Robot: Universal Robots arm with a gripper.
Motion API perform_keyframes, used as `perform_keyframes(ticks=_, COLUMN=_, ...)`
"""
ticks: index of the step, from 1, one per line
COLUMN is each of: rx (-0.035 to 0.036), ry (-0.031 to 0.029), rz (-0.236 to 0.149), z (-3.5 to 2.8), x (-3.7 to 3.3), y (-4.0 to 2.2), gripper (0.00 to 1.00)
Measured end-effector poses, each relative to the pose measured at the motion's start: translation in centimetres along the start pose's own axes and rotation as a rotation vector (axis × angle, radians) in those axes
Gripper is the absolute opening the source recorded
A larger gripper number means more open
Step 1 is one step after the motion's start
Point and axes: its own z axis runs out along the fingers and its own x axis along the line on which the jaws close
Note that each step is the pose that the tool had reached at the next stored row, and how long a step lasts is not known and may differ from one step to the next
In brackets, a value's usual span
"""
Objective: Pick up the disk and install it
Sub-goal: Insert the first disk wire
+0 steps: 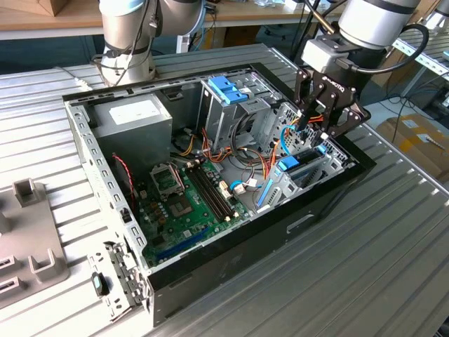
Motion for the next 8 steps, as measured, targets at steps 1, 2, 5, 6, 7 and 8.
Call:
perform_keyframes(ticks=1, rx=0.0, ry=0.0, rz=0.0, z=0.01, x=0.0, y=0.0, gripper=0.49)
perform_keyframes(ticks=2, rx=0.0, ry=0.0, rz=0.0, z=0.02, x=0.0, y=0.0, gripper=0.49)
perform_keyframes(ticks=5, rx=0.0, ry=-0.0001, rz=0.0, z=0.03, x=0.0, y=0.0, gripper=0.41)
perform_keyframes(ticks=6, rx=0.0, ry=-0.0001, rz=0.0, z=0.04, x=0.0, y=0.0, gripper=0.34)
perform_keyframes(ticks=7, rx=0.0, ry=-0.0001, rz=0.0, z=0.04, x=0.0, y=0.0, gripper=0.28)
perform_keyframes(ticks=8, rx=0.0, ry=-0.0001, rz=0.0, z=0.05, x=0.0, y=0.0, gripper=0.28)
